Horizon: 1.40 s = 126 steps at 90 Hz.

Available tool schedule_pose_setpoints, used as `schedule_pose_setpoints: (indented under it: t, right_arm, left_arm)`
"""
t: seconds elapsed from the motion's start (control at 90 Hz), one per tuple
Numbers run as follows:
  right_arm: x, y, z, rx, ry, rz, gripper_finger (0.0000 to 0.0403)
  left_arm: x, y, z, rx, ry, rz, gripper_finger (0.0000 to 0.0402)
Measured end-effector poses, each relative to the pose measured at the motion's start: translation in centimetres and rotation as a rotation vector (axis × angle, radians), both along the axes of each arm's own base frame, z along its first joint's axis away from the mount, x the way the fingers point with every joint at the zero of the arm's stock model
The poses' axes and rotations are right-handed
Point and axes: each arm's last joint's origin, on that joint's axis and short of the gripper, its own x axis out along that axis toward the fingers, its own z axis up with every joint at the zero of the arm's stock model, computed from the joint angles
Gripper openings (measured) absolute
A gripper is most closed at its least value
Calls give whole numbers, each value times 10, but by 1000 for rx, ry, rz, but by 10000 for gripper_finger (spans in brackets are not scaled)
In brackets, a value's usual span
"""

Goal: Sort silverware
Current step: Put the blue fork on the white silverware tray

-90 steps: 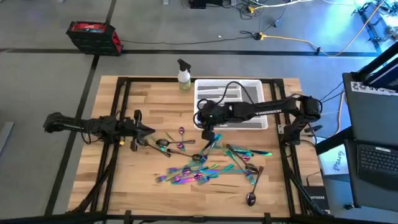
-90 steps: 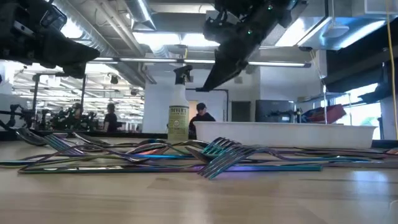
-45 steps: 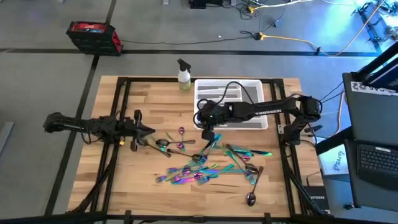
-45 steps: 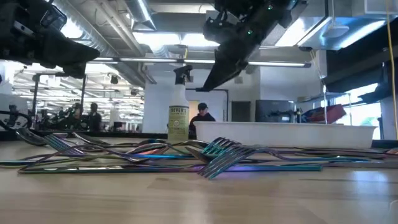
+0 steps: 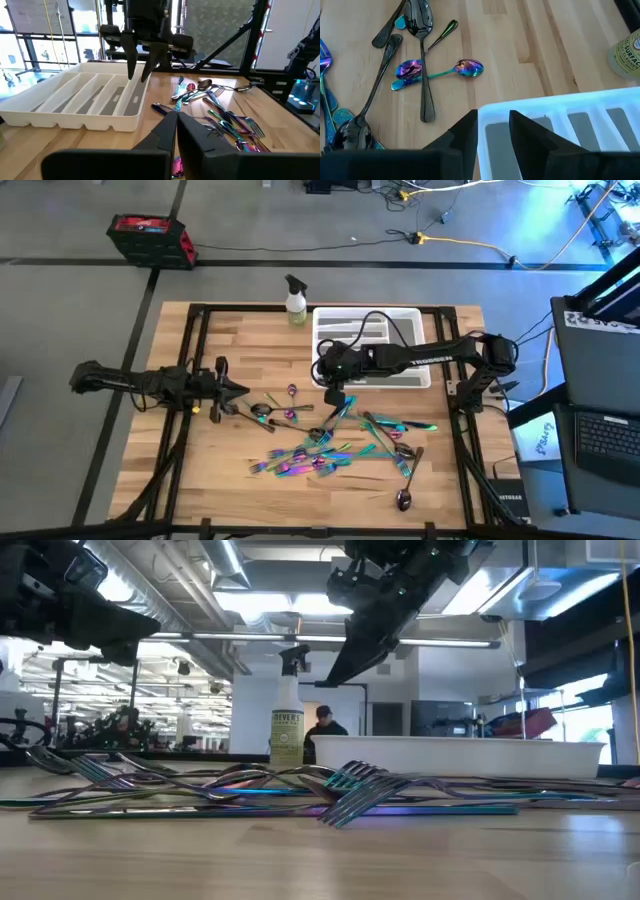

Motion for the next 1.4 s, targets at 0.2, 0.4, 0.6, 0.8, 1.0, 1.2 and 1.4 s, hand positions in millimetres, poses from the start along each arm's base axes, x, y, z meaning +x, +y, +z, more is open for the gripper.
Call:
schedule_pose_setpoints:
  t: [0.2, 0.4, 0.6, 0.8, 1.0, 1.2, 1.4]
  right_arm:
    - [0, 0, 0, 0, 0, 0, 95]
    - [1, 0, 1, -39, -6, 43, 95]
    - [1, 0, 1, -40, -11, 43, 95]
    - [5, 1, 4, 10, -67, 27, 95]
    - [10, 0, 10, 6, -151, 30, 95]
    - [19, 0, 17, -2, -267, 40, 95]
    - [21, 1, 21, -36, -311, 68, 95]
  left_arm:
    - [0, 0, 0, 0, 0, 0, 0]
    - [0, 0, 0, 0, 0, 0, 0]
    - [0, 0, 1, -57, -17, 2, 0]
    - [0, 0, 9, -153, -105, 4, 0]
    - [2, 1, 11, -66, -116, 35, 0]
    - [11, 5, 15, -37, -18, 188, 2]
    - [33, 7, 16, 39, 250, 277, 33]
